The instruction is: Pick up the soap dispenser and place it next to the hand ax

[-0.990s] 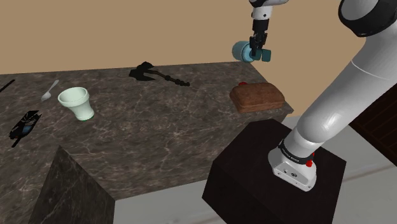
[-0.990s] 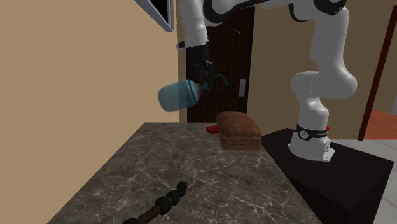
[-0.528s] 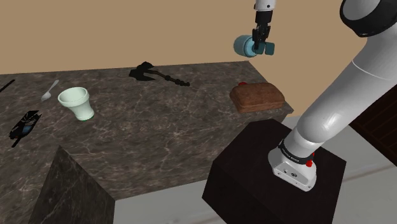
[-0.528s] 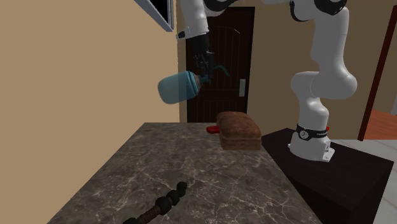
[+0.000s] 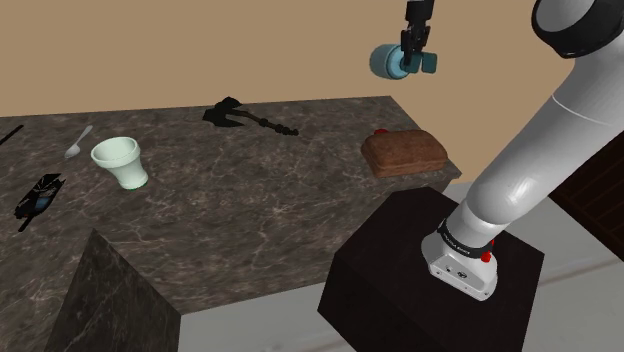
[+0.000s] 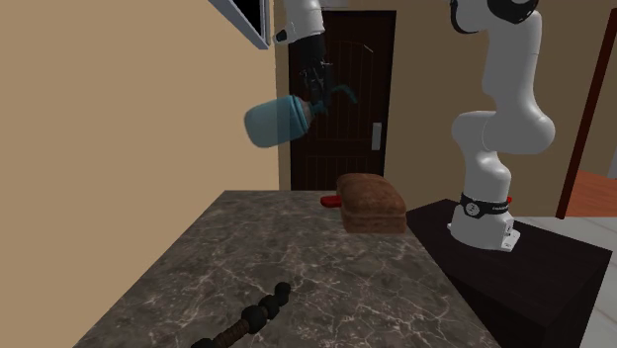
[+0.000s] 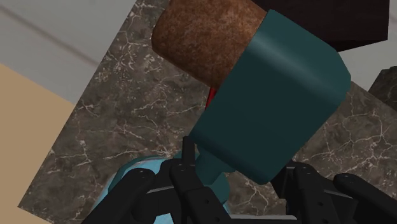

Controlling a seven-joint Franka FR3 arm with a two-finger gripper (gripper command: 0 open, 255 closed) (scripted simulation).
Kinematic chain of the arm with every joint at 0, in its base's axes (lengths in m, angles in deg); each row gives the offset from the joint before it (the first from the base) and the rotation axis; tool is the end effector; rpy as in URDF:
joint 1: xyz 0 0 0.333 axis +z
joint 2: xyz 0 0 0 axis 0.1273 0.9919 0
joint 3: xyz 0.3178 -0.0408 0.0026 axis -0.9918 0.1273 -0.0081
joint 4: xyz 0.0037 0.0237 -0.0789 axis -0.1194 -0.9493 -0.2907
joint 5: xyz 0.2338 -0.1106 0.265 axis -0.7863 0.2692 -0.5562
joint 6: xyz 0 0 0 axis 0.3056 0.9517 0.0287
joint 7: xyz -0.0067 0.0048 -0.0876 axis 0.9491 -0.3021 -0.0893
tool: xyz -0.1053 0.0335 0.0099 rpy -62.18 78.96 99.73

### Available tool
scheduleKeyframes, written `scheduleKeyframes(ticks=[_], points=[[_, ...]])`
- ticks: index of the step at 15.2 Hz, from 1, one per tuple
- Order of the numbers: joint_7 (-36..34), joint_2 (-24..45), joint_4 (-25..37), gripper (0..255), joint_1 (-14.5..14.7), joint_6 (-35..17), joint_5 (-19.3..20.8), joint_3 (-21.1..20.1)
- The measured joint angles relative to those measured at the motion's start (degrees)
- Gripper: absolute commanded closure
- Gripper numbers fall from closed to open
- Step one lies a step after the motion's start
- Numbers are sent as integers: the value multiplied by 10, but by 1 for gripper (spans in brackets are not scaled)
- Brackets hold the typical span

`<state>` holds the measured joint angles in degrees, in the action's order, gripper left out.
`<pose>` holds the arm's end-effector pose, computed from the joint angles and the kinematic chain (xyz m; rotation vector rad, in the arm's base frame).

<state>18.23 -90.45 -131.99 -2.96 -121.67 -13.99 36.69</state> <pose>0.4320 -0.2626 0.5706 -3.0727 0.0994 0.3706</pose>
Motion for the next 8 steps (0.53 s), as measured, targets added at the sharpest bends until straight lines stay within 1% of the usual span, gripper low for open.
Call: scheduleKeyframes(ticks=[4,7,8], points=[[-6,-1,22,255,4,23,-1,-4],[-41,0,30,255,22,34,-10,-22],[-55,-11,18,255,28,33,-10,-29]])
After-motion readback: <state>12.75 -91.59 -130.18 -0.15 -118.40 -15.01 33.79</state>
